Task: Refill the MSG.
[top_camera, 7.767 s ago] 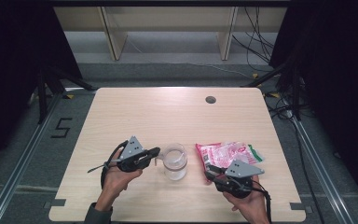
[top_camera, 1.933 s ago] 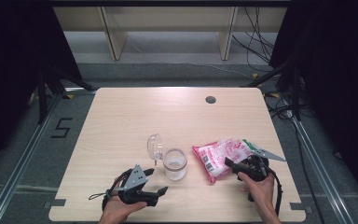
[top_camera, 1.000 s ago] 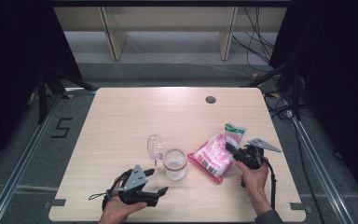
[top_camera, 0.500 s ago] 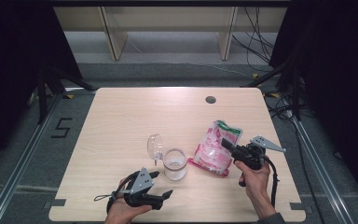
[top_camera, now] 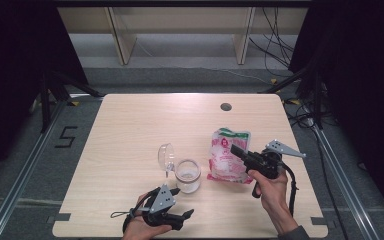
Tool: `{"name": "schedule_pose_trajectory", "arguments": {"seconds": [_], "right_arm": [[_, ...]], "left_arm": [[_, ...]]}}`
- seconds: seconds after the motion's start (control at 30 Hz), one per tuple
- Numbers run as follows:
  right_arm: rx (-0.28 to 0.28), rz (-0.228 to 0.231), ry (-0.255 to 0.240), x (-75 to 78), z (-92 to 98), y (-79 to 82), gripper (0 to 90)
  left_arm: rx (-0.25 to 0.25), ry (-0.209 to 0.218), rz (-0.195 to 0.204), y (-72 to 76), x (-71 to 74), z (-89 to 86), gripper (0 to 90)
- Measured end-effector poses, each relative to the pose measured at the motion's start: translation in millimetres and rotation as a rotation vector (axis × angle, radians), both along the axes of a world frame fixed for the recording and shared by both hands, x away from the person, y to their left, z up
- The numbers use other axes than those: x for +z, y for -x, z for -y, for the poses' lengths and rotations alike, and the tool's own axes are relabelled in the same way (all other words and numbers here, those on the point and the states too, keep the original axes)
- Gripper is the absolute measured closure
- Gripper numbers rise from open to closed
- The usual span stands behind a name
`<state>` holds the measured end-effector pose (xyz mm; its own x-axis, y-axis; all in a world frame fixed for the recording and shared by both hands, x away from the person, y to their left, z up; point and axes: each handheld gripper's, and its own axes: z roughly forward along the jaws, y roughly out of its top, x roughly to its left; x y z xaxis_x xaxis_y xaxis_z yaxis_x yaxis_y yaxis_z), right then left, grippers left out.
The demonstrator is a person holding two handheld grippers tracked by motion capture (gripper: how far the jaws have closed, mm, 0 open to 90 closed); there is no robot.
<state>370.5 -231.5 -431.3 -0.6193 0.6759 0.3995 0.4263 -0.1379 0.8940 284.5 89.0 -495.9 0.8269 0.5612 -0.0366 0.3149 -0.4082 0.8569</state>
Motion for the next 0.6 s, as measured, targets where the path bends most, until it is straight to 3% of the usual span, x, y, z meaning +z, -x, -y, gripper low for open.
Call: {"name": "schedule_pose_trajectory", "arguments": {"seconds": [0.1,0.13,0.23,0.37,0.4,0.5,0.53,0.57,0.6], "right_arm": [[0.013,-0.011,-0.016,3.7,-1.9,-0.8,90.0],[0.014,-0.003,0.006,5.8,-1.7,-1.7,90.0],[0.033,0.005,0.01,10.6,-1.9,-2.6,90.0],[0.026,-0.037,0.009,19.1,-1.2,0.6,90.0],[0.033,-0.009,0.016,22.9,3.5,-1.5,90.0],[0.036,-0.028,0.007,28.5,4.5,0.7,90.0],[0.037,-0.023,0.017,31.6,5.1,1.5,90.0],[0.031,0.014,0.037,32.6,5.9,-0.5,90.0],[0.043,0.002,0.03,35.3,5.6,0.7,90.0]], "left_arm": [[-0.009,-0.002,0.002,1.3,-1.4,4.8,22.5],[-0.009,-0.002,0.002,1.8,-1.8,6.3,22.6],[-0.011,-0.007,0.006,3.0,-3.5,9.9,22.7],[-0.033,0.008,-0.009,7.1,-7.2,21.4,23.7],[-0.039,0.019,-0.007,7.9,-7.9,25.1,24.2],[-0.037,0.03,-0.009,7.3,-8.0,33.8,24.3],[-0.03,0.025,0.002,6.7,-7.6,36.2,24.3],[-0.033,0.033,0.0,5.7,-7.6,39.0,24.6],[-0.028,0.041,0.007,4.5,-7.2,41.7,25.4]]}}
